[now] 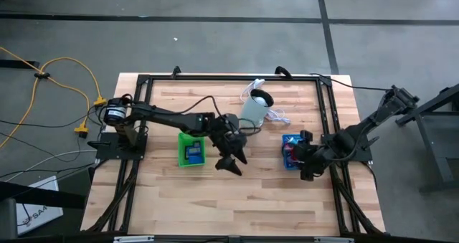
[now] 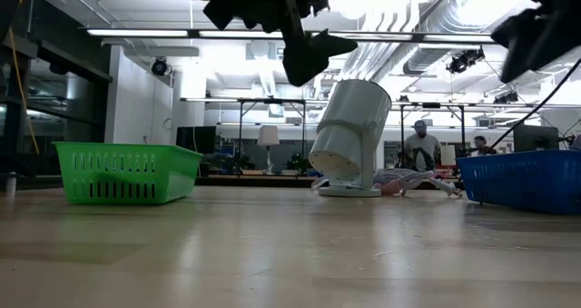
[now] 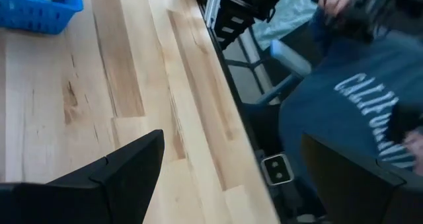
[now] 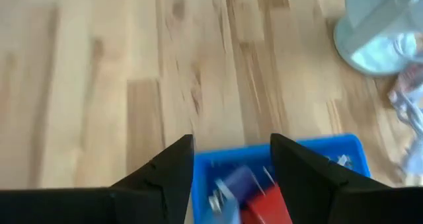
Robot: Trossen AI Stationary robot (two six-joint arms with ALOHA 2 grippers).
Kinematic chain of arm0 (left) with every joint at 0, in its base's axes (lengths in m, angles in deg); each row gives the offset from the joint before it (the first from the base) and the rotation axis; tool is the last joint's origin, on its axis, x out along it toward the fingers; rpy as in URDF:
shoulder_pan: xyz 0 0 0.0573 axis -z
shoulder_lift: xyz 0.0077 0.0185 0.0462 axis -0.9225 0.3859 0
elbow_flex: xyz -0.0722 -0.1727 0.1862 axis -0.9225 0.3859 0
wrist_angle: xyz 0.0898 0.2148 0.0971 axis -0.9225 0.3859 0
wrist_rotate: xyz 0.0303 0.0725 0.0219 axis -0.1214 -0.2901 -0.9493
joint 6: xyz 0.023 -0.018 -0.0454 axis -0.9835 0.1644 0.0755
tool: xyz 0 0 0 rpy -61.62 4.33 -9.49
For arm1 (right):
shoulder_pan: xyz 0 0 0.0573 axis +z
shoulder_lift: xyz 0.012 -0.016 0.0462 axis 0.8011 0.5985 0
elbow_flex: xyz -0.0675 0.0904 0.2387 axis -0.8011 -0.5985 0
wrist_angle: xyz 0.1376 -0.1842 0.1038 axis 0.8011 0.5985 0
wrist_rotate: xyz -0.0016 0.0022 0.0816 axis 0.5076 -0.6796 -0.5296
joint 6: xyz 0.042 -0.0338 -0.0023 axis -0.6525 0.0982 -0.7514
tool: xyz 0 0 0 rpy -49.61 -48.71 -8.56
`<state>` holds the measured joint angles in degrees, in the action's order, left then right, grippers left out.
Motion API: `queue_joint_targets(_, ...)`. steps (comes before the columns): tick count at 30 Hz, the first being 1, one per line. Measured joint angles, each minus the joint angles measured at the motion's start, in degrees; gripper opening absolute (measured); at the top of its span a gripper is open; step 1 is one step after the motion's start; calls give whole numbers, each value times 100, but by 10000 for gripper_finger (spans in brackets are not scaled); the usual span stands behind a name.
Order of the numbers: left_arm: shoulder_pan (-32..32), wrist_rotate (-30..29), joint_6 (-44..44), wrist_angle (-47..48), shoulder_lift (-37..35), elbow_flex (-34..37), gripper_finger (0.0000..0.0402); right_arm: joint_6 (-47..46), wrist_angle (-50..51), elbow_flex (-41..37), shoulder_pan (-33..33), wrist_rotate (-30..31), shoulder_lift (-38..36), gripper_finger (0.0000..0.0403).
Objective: Pick & Place Office items
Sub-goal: Return to Home Position
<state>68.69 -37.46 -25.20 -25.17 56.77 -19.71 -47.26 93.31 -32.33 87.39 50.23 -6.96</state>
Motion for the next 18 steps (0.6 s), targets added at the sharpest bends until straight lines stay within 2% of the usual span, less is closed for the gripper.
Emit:
queue_joint_targets(8, -397, 1059, 1895, 5, 0, 1, 344, 110, -1044, 0, -57, 277, 0, 185)
queue_joint_targets(11, -462, 1153, 1870, 21, 0, 2, 344, 254, -1272, 0, -59, 586, 0, 184)
queue_joint_targets(18, -562, 1469, 1533, -839, -244, 10, 344, 252, -1218, -2, -50, 1511, -247, 184)
